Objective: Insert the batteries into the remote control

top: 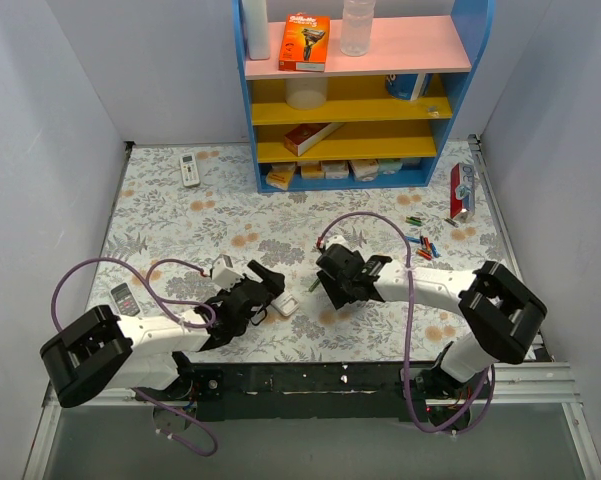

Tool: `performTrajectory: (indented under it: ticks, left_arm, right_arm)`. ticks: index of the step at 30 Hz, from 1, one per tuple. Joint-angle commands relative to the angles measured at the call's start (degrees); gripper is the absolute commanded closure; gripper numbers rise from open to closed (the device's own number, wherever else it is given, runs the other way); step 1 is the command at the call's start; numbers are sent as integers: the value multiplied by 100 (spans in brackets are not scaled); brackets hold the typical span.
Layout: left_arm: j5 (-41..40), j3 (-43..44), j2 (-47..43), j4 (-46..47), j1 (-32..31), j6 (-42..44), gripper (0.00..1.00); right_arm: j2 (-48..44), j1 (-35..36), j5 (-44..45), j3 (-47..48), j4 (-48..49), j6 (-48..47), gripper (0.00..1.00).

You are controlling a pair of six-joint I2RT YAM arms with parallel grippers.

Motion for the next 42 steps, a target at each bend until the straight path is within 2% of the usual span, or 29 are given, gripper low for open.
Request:
performTrajectory:
  ticks: [1, 5, 9, 16, 20, 25, 35, 42]
  left_arm:
    - [619, -96, -220, -825, -212, -1270, 4]
    - [637, 9, -748, -1640, -247, -1359, 2]
    - [575, 186, -1458, -2441, -247, -1130, 2]
    - [-109, 554, -2716, -3734, -81, -296, 2]
    - [29, 634, -3472, -3587, 524, 740, 2]
    - [522, 695, -3474, -3427, 1097, 1470, 2]
    - [1339, 581, -3210, -2962, 2028, 2086, 2]
    - [2007, 616, -2841, -2680, 2477, 2438, 2]
  right_arm:
    - [-417, -14, -144, -81, -289, -9, 28]
    - [-917, 39, -766, -64, -96, -9, 28]
    - [-1024, 327, -1321, 68, 369, -132, 28]
    - [-164, 1111, -1130, 797, 713, -641, 25]
    - [521, 1330, -735, 1367, 572, -905, 22]
    - [1076, 1471, -286, 1773, 274, -1143, 21]
    - [1480, 1498, 4, 1826, 194, -1608, 21]
    - [1568, 1077, 487, 1870, 282, -1714, 21]
